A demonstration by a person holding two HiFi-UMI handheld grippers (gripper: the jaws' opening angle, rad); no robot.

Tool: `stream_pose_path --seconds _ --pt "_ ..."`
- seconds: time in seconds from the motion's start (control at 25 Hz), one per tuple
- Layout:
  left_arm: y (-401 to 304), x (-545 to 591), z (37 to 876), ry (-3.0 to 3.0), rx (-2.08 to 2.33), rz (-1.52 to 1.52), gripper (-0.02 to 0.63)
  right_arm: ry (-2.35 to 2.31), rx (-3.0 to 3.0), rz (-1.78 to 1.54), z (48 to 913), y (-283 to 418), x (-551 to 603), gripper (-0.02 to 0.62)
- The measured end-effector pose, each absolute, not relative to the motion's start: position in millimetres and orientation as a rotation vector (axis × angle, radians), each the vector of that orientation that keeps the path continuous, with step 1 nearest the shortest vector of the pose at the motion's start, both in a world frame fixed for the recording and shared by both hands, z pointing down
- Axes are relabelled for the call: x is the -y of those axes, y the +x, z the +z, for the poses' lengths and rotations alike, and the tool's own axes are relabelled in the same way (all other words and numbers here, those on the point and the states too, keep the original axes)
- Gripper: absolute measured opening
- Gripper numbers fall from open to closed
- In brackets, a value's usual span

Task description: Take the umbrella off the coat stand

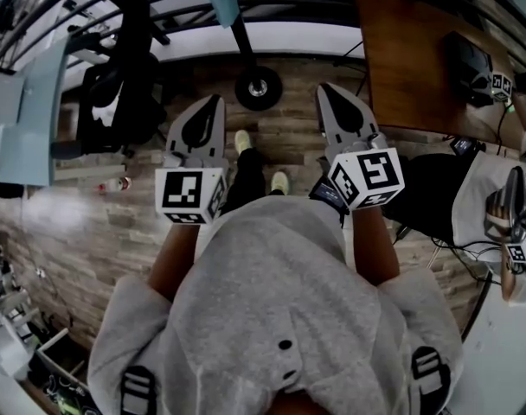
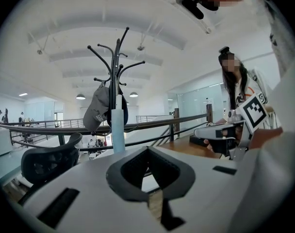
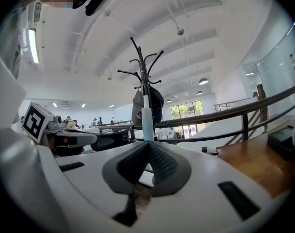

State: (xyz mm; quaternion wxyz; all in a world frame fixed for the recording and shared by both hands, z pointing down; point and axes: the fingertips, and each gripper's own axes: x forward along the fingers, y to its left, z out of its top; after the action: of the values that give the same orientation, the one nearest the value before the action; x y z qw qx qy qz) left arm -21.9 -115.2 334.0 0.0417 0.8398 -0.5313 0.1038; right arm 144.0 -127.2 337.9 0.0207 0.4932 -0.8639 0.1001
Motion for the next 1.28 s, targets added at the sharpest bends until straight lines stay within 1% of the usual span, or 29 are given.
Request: stream_pose_path --seconds 0.2,0.48,0.8,1.28 --pt "-13 130 335 2.570 1.597 0.297 0.012 1.533 2.673 0.311 335 151 137 0.009" --pt "-36 154 328 2.547 1.611 0.272 0.012 1.531 2.656 0.276 321 134 162 0.009" --pt "-37 200 341 2.545 1.578 0.258 0.012 1.532 2.633 0.281 333 130 205 0.009" --pt "-64 275 329 2.564 1.555 0.220 0.014 1.532 2.615 0.289 324 91 270 0.009"
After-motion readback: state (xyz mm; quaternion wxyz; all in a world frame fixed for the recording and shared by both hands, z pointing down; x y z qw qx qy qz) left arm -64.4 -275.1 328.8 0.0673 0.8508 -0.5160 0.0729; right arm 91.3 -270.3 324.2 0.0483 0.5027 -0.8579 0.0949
